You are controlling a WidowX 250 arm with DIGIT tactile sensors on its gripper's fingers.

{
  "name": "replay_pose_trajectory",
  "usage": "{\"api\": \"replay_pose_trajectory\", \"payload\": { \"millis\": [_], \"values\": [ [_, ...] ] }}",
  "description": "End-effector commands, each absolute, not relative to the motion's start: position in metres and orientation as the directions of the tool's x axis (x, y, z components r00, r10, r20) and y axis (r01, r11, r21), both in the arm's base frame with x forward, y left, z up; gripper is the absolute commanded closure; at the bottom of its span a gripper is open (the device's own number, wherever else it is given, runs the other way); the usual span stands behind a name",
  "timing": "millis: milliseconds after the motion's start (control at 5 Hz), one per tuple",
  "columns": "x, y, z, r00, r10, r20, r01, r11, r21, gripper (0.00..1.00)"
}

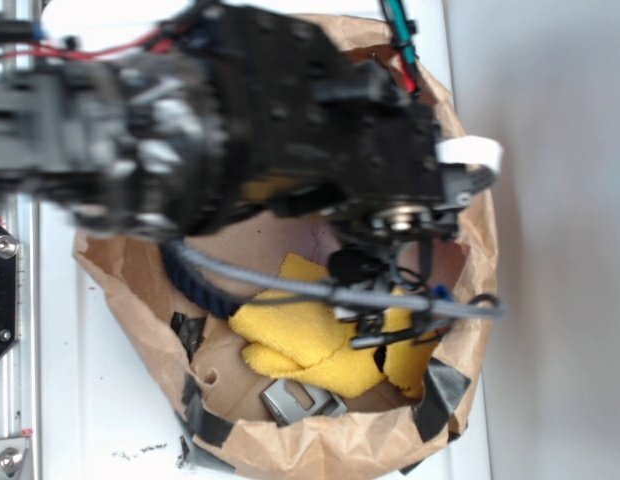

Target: Grab the blue ball.

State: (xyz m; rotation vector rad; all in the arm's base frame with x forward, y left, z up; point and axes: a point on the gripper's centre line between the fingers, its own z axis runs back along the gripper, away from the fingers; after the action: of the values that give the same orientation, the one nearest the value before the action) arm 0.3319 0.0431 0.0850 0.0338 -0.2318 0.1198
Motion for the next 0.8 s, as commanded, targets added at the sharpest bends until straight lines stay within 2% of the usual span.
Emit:
{"api": "replay_pose_trajectory", "payload": {
  "millis": [0, 200, 400, 600],
  "values": [
    [0.344, 0.056, 0.102, 0.946, 0.100, 0.309, -0.130, 0.988, 0.078, 0.00],
    [0.345, 0.056, 0.100, 0.947, 0.078, 0.313, -0.111, 0.990, 0.087, 0.00],
    [0.340, 0.045, 0.098, 0.946, 0.027, 0.323, -0.070, 0.990, 0.121, 1.00],
    [0.328, 0.037, 0.101, 0.947, -0.003, 0.321, -0.039, 0.991, 0.126, 1.00]
  ]
}}
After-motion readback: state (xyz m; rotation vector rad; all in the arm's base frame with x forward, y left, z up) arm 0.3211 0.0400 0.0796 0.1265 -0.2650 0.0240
